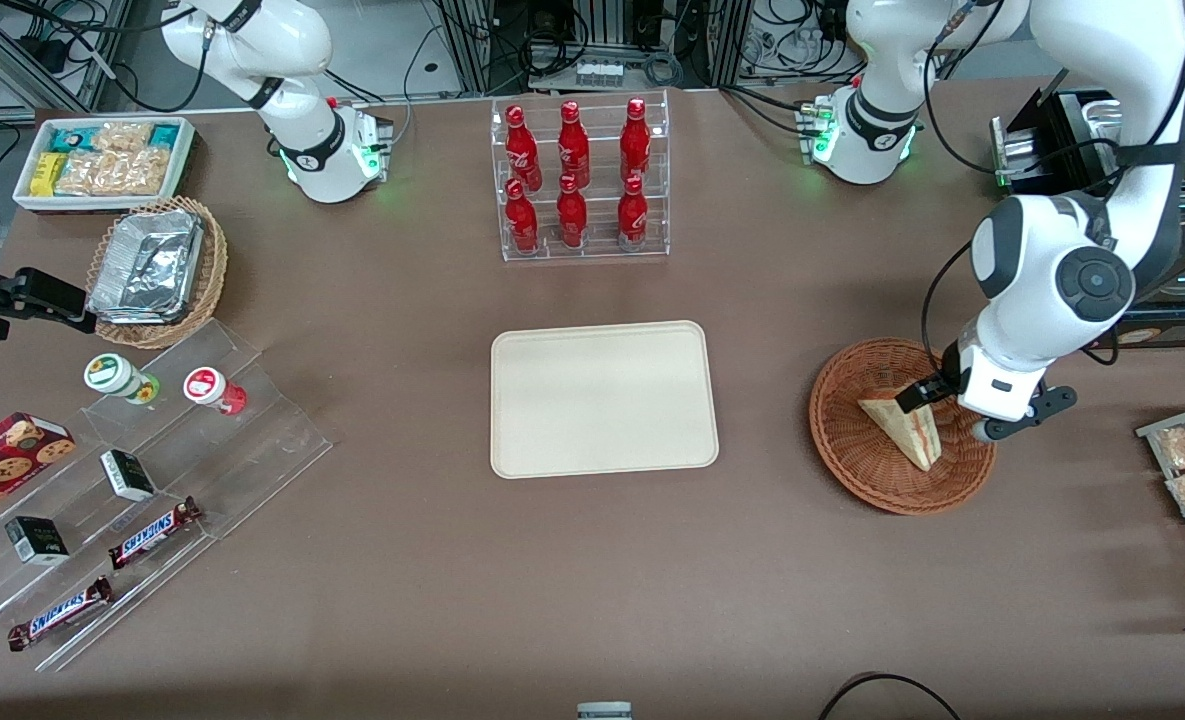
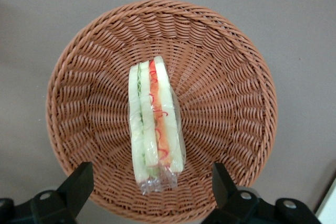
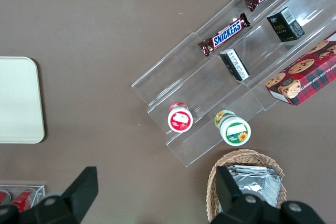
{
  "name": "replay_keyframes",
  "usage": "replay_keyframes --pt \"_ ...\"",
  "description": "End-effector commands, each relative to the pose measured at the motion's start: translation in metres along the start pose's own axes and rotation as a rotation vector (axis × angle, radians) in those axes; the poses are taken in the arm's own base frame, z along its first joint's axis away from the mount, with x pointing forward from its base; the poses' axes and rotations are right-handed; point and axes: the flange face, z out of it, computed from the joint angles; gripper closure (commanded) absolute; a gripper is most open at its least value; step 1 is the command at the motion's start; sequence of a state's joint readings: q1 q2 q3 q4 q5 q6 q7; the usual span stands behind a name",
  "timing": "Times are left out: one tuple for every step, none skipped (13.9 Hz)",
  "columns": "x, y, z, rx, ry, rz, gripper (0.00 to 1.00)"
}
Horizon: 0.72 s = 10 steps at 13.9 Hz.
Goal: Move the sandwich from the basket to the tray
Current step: 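Lower the open left gripper around the sandwich and close it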
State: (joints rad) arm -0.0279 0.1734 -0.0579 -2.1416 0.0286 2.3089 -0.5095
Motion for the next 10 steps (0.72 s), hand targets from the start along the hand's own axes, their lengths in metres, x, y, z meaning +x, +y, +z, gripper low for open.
replay_keyframes --pt "-0.007 0.000 0.017 -0.004 0.023 -0.011 0.00" --pt "-0.006 0.001 0.023 -0.003 0.018 -0.011 0.00" --pt "-0.005 0.001 0.032 -0.002 0.013 -0.010 0.00" --pt "-0.004 0.002 0.037 -0.008 0.022 -0.010 0.00" --pt "-0.004 0.002 0.042 -0.006 0.018 -0.010 0.00" --pt "-0.004 0.002 0.043 -0.007 0.018 -0.010 0.00" --pt "-0.004 0.002 0.045 -0.004 0.014 -0.010 0.00" --pt "-0.006 0.001 0.049 -0.001 0.007 -0.010 0.00" --pt "-0.006 0.001 0.052 -0.001 0.005 -0.010 0.00" --pt "-0.007 0.001 0.054 -0.001 0.007 -0.008 0.00"
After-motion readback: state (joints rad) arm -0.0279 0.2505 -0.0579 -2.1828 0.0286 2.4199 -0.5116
